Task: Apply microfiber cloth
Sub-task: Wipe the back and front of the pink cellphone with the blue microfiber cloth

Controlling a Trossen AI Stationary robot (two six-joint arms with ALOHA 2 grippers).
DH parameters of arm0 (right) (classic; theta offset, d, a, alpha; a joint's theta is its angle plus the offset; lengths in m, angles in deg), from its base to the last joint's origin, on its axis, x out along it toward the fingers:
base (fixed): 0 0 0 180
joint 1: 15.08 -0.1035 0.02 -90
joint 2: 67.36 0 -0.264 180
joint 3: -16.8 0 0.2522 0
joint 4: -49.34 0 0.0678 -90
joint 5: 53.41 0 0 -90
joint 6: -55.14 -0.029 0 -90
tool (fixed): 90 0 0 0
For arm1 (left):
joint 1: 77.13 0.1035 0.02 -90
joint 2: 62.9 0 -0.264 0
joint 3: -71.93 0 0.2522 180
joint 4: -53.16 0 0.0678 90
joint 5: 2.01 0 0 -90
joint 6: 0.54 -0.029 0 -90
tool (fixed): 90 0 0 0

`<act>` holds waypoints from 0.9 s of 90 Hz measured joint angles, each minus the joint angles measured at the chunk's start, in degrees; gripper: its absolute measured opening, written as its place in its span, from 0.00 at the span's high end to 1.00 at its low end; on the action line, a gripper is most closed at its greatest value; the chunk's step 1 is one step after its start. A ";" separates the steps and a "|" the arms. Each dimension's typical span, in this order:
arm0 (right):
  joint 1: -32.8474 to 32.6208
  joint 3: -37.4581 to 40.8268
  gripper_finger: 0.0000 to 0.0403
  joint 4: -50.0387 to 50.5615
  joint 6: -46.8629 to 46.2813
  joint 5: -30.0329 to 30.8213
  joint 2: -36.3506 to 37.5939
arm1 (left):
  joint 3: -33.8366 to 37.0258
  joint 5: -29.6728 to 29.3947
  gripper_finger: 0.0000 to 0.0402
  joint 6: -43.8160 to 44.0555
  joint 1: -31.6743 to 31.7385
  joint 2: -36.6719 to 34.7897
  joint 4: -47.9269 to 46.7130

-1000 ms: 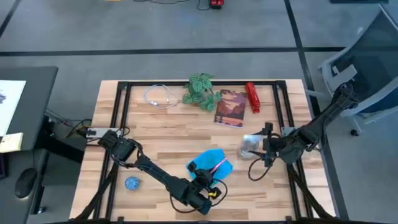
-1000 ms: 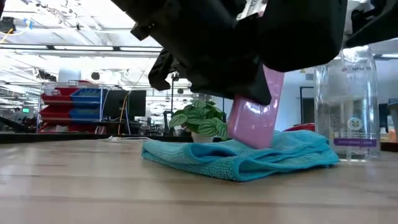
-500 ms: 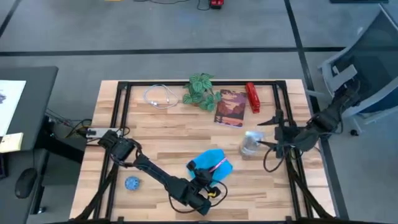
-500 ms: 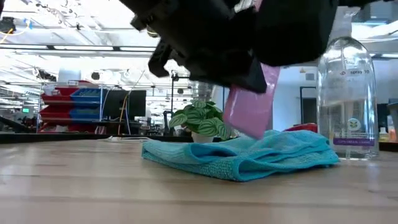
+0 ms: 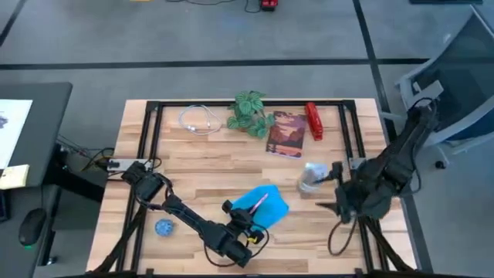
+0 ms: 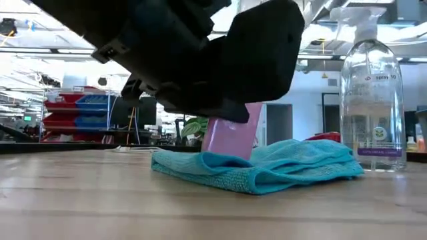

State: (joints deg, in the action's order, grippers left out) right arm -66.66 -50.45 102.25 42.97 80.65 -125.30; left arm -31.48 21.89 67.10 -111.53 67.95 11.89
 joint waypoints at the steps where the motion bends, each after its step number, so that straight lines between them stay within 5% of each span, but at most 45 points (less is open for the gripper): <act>1: -0.27 -0.23 0.25 -0.36 -0.03 -0.03 -0.55 | 0.01 0.12 0.97 -0.17 0.00 0.01 0.25; 19: -3.33 -0.79 0.25 -11.33 0.01 -3.73 -11.55 | 0.01 4.79 0.97 -4.63 0.43 0.01 3.51; 49: 2.11 1.55 0.25 -16.04 -12.09 -10.43 -31.14 | 0.03 5.87 0.97 -4.79 0.31 0.13 4.78; 66: 6.51 2.14 0.27 -11.84 -15.77 -10.40 -35.81 | -2.20 6.79 0.97 -5.70 0.28 0.41 3.26; 81: 9.18 7.21 0.34 -19.51 -13.33 -11.51 -35.29 | -4.52 11.72 0.97 -5.71 0.87 0.20 2.55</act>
State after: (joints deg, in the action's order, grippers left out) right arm -57.48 -43.24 82.74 29.64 69.14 -160.59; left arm -36.00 33.61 61.39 -110.65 68.16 14.44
